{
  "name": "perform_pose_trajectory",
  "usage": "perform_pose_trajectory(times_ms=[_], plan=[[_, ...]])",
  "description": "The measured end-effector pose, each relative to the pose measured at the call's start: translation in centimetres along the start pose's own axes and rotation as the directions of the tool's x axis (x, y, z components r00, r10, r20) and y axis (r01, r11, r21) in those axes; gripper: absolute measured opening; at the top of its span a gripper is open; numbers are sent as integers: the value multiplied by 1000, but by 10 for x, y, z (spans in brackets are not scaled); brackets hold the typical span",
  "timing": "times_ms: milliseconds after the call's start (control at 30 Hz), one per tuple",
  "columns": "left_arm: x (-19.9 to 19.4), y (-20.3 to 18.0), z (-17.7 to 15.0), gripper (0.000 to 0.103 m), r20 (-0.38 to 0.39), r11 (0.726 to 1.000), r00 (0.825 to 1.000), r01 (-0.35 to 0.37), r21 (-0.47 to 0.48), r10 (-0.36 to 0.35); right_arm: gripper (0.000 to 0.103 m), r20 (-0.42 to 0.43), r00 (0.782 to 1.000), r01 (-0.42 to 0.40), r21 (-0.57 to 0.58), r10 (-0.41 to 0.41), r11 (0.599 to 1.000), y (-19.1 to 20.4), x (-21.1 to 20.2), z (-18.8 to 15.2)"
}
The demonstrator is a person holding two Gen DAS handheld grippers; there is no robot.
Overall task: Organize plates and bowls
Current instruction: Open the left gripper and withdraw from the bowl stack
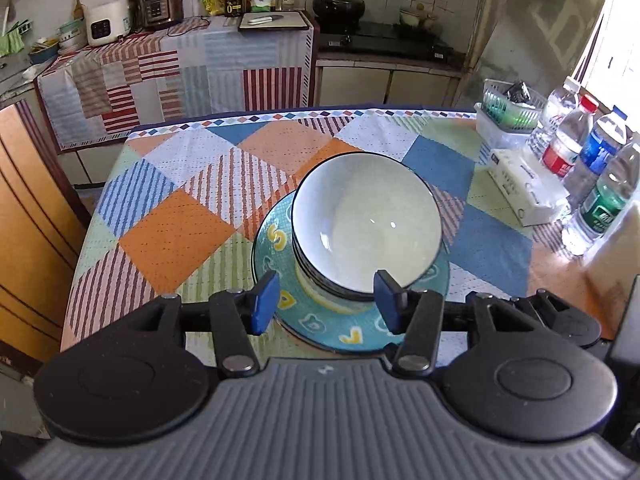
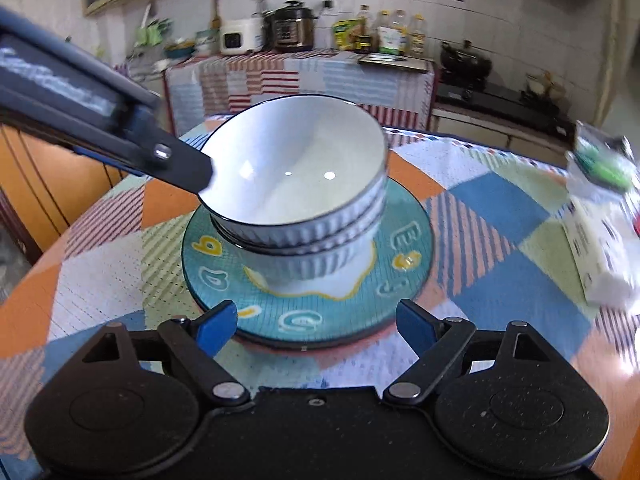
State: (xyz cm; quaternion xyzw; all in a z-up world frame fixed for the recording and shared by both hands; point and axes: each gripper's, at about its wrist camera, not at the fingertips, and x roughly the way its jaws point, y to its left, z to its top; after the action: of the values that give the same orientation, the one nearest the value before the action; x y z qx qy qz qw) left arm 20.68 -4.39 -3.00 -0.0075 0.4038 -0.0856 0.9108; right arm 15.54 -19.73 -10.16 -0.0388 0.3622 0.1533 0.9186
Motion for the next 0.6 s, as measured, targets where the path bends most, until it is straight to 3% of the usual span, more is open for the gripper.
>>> perform_pose_trajectory(times_ms=[100, 233, 367, 600], plan=[[-21, -4, -7, 57, 10, 1000, 1000, -13, 8, 13, 89, 18, 1000, 16, 30, -16, 999, -2, -14, -3], [-53, -2, -13, 62, 32, 999, 999, -32, -14, 33, 89, 84, 979, 185, 7, -185, 983, 4, -44, 3], [-85, -2, -20, 68, 54, 999, 997, -50, -10, 50, 89, 119, 979, 166, 27, -168, 986, 1, -79, 15], [-127, -8, -32, 83, 76, 997, 994, -75, -21, 76, 92, 87, 976, 201, 8, -201, 980, 15, -127, 31]])
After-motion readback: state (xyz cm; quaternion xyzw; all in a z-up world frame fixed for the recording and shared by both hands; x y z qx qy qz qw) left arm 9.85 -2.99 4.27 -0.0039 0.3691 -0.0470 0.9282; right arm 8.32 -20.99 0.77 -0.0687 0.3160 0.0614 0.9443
